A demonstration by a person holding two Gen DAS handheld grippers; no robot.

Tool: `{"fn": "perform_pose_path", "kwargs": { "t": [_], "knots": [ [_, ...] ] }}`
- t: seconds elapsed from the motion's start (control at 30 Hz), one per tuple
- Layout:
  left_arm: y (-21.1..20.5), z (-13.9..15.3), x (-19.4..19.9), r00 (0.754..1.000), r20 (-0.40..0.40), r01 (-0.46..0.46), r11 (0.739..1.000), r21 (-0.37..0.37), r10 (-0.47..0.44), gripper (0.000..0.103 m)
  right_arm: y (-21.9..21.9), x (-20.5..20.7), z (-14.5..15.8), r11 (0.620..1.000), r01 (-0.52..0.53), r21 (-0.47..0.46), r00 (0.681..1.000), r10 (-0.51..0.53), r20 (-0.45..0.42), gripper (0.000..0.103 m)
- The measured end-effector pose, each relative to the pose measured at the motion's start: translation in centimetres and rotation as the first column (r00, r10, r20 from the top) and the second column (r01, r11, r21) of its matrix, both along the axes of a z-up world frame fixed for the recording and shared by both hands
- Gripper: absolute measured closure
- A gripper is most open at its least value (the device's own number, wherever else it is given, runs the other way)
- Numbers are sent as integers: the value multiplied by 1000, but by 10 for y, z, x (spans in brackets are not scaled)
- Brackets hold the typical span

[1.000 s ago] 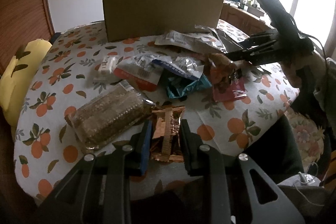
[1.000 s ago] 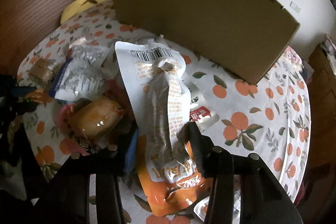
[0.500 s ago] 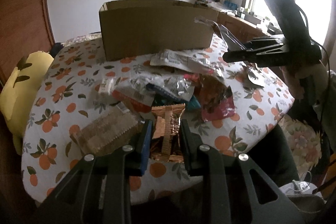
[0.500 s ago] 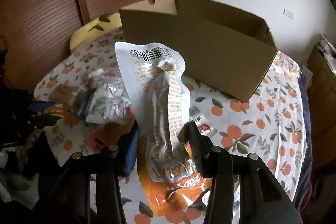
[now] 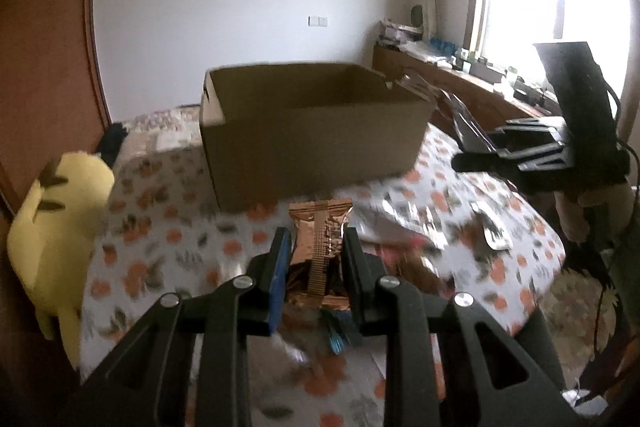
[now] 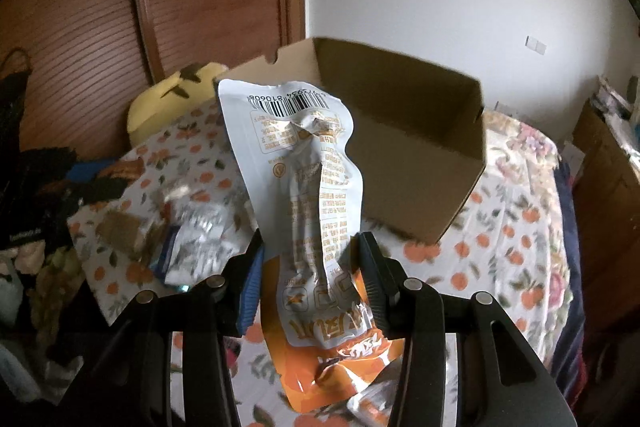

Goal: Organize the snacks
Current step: 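Lift both held snacks and carry them over the cardboard box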

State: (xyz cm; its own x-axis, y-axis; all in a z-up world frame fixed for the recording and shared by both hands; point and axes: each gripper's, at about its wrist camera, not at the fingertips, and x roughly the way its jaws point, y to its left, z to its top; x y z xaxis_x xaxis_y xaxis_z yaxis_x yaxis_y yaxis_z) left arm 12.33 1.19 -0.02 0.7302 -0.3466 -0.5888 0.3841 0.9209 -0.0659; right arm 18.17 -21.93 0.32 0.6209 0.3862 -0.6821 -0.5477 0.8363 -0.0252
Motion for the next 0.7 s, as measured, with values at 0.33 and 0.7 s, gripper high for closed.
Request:
{"fn": "perform_pose_path", "kwargs": {
  "t": [0.33,0.7],
  "knots": [
    [-6,45,79,997,77,6,1000,-13,-5,79,4,54,39,1000,5,19,998,-6,64,58],
    [-17,53,161,995,95,7,1000,-22,-5,79,17,128,43,998,42,54,995,-46,85,57]
  ]
}}
